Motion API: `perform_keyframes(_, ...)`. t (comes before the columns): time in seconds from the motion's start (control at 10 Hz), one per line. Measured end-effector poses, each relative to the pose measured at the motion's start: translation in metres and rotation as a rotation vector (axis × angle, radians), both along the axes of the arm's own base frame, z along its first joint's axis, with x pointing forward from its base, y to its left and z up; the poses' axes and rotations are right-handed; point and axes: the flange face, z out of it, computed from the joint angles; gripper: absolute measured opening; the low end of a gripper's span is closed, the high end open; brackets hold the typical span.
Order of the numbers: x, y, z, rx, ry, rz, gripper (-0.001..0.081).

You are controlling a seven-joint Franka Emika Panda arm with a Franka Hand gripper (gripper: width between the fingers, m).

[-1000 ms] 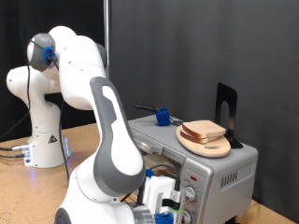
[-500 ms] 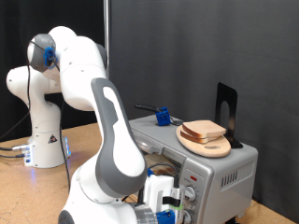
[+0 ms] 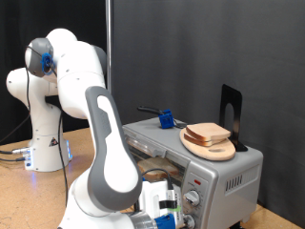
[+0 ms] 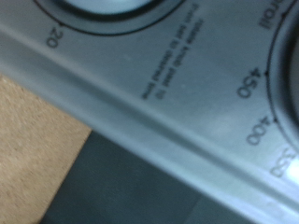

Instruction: Make a piece of toast with the oven

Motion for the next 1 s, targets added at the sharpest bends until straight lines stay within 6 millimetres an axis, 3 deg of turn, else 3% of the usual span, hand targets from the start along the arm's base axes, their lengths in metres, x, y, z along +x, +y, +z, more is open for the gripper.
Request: perform_keyframes(1.0,0.003,0.000,-0.028,0.264,-0.358,0.056,0.0000)
